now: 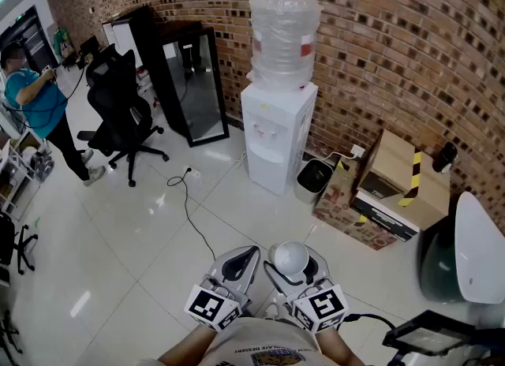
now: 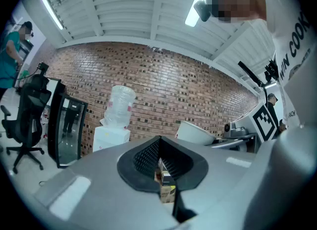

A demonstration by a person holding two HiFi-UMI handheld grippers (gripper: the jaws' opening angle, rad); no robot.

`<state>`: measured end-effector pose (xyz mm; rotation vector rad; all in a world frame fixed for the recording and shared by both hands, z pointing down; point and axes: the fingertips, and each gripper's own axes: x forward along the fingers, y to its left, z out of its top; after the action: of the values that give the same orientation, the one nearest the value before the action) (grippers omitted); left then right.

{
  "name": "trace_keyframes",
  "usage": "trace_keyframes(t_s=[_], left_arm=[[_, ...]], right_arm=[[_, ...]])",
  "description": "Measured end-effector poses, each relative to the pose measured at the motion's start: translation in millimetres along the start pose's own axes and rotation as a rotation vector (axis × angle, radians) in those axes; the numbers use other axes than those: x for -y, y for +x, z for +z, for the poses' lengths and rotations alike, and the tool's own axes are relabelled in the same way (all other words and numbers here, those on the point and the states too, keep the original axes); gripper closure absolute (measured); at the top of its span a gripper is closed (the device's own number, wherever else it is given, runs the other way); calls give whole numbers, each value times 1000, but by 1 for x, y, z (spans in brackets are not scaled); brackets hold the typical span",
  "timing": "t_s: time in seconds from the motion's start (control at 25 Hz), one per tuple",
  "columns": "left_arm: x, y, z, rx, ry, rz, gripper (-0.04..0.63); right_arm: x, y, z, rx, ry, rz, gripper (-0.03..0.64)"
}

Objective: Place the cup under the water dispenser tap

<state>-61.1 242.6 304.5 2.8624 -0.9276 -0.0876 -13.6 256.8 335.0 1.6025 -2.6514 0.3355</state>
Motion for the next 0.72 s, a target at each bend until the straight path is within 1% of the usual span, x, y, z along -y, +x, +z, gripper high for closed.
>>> trace_keyframes(t_s=[0.16,0.4,0.72], left_arm=[[4,10,-2,8,10,11,608],[8,29,-1,-1,12,5,607],[-1,51,-12,-8,-6,-8,607]], right_arm=[[14,-7,-2,-3,2,-3,285],[28,-6,-1,-1,-11,-4,285],[45,6,-5,-10,-13,-3,285]])
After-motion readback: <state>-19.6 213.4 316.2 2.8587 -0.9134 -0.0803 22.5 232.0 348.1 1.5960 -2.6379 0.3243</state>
